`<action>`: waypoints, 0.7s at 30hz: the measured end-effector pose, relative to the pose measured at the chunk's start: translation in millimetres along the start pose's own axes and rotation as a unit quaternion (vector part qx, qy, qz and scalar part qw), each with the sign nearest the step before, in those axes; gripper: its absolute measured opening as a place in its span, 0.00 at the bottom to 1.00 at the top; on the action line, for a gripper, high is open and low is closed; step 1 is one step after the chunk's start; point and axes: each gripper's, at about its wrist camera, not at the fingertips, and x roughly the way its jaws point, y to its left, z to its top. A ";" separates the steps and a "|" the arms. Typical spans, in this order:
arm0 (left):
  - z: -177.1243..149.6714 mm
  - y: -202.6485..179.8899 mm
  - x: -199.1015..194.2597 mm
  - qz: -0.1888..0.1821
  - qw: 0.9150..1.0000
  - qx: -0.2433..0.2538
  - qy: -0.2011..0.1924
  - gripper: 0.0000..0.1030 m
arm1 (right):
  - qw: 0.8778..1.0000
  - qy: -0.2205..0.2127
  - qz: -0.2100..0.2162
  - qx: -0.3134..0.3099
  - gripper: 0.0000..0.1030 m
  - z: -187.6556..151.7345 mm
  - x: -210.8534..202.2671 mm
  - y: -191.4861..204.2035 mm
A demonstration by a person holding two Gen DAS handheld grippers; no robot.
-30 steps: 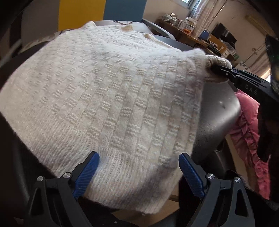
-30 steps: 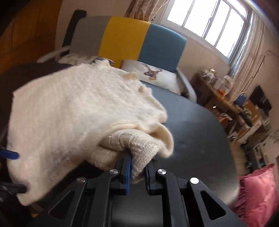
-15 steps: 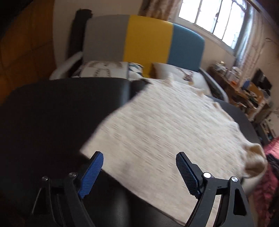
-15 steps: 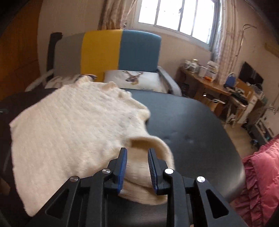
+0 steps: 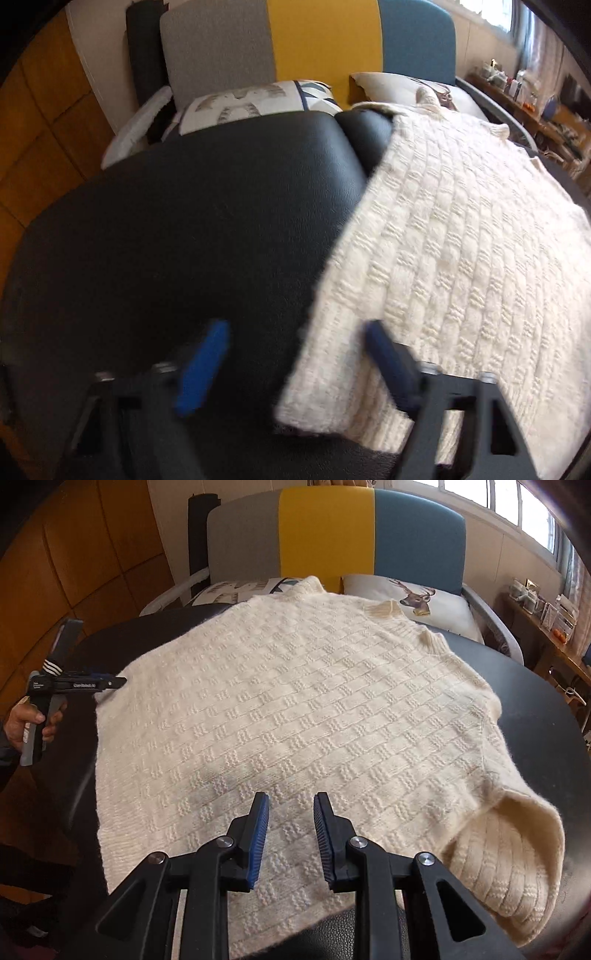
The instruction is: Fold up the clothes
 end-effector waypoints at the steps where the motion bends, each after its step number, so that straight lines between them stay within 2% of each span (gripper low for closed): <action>1: -1.1 1.1 0.4 -0.029 1.000 -0.012 0.002 0.30 | 1.000 0.010 -0.004 -0.001 0.24 -0.1 5.7 -0.7; 3: -2.8 -2.4 -3.4 -0.038 0.999 -0.021 -0.005 0.12 | 1.000 0.029 -0.011 -0.002 0.24 -0.4 17.2 -2.0; 4: -3.7 -4.2 -5.4 -0.041 0.999 -0.025 -0.008 0.08 | 0.999 0.039 -0.015 -0.003 0.24 -0.5 23.0 -2.6; 7: -12.1 -13.4 -10.9 -0.042 0.999 -0.022 -0.015 0.07 | 0.998 0.052 -0.028 -0.028 0.24 -9.3 30.1 0.4; 10: -24.6 -14.7 -21.7 -0.057 0.997 -0.048 -0.023 0.07 | 0.995 0.055 -0.047 -0.065 0.24 -16.7 29.5 3.2; 13: -41.4 -20.1 -40.8 -0.078 0.994 -0.071 -0.037 0.06 | 0.987 0.079 -0.082 -0.115 0.23 -24.4 27.3 3.4; 16: -64.9 -31.9 -69.6 -0.117 0.987 -0.095 -0.055 0.06 | 0.981 0.101 -0.107 -0.130 0.23 -31.5 22.7 -15.4; 19: -97.9 -54.7 -94.1 -0.139 0.985 -0.084 -0.059 0.06 | 0.975 0.117 -0.137 -0.132 0.23 -40.2 16.9 -38.7; 21: -117.0 -69.7 -101.0 -0.163 0.982 -0.083 -0.047 0.06 | 0.972 0.126 -0.152 -0.127 0.25 -47.6 11.8 -52.6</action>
